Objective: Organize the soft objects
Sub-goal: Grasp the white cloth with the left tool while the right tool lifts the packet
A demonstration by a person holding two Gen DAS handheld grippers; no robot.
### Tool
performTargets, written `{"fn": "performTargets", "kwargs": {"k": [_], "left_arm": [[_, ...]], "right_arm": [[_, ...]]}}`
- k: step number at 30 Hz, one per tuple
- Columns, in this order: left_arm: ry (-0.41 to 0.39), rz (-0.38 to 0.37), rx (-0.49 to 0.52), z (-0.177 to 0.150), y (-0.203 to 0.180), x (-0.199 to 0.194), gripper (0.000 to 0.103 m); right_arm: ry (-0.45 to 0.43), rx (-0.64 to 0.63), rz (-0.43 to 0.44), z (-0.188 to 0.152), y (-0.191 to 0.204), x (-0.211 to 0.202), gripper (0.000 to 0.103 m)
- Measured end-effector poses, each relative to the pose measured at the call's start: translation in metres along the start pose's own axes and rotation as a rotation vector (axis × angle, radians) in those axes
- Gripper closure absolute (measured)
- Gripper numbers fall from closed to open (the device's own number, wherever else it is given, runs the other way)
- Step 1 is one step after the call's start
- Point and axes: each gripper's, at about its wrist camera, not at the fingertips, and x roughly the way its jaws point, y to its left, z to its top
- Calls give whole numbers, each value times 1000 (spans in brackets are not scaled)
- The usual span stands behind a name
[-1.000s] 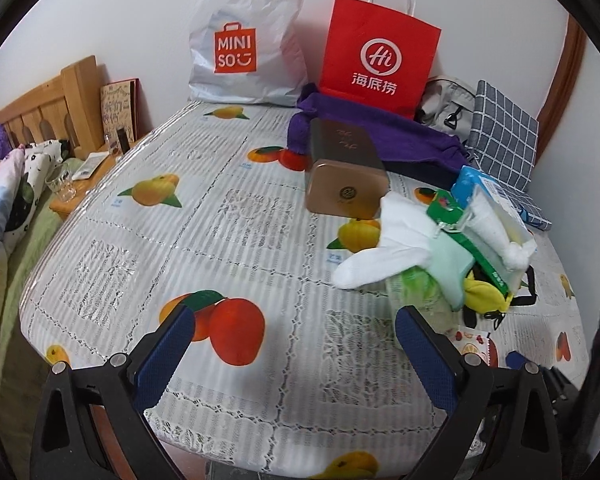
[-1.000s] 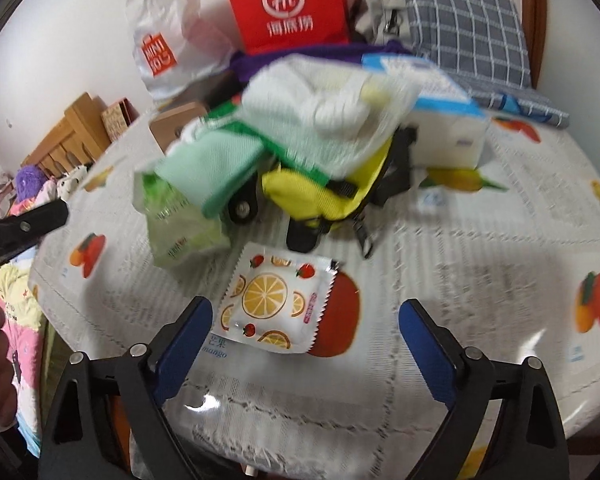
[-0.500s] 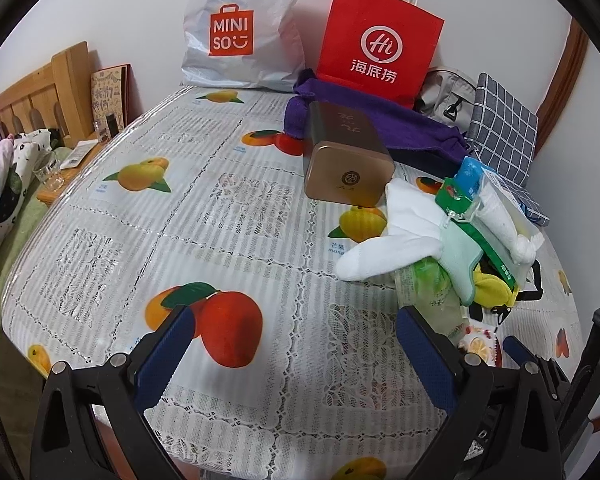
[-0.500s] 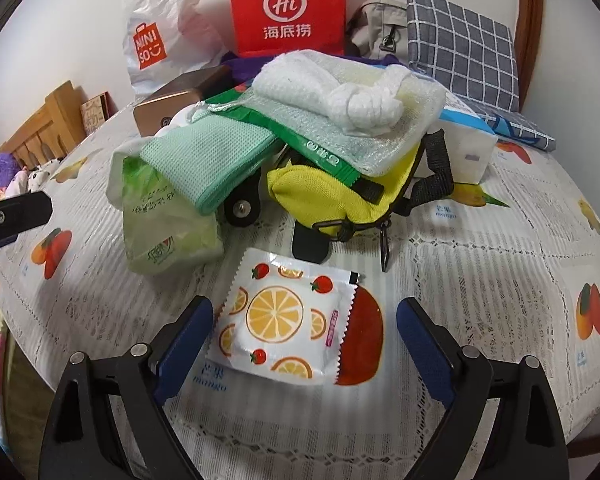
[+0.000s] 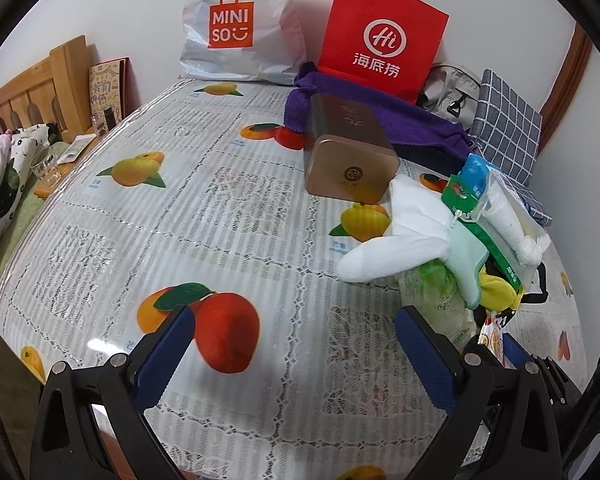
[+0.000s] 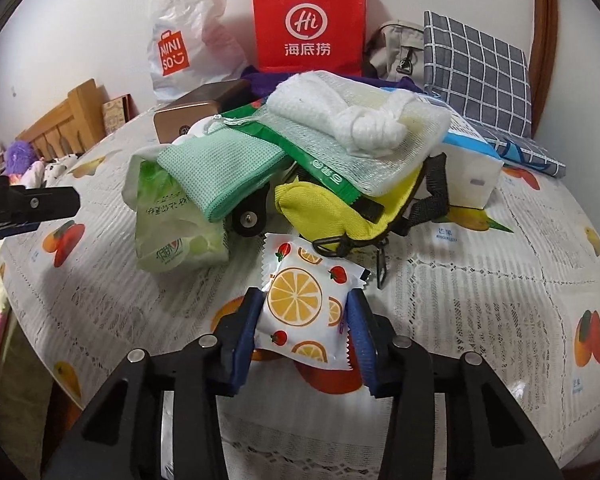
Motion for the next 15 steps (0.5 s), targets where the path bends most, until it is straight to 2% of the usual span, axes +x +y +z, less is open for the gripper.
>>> {"fn": "performTargets", "kwargs": {"k": [11, 15], "left_arm": [[-9, -70, 81, 8, -43, 5, 3], [-12, -72, 113, 17, -63, 13, 8]], "right_arm": [[19, -2, 29, -5, -23, -11, 64], [38, -17, 53, -8, -32, -15, 64]]}}
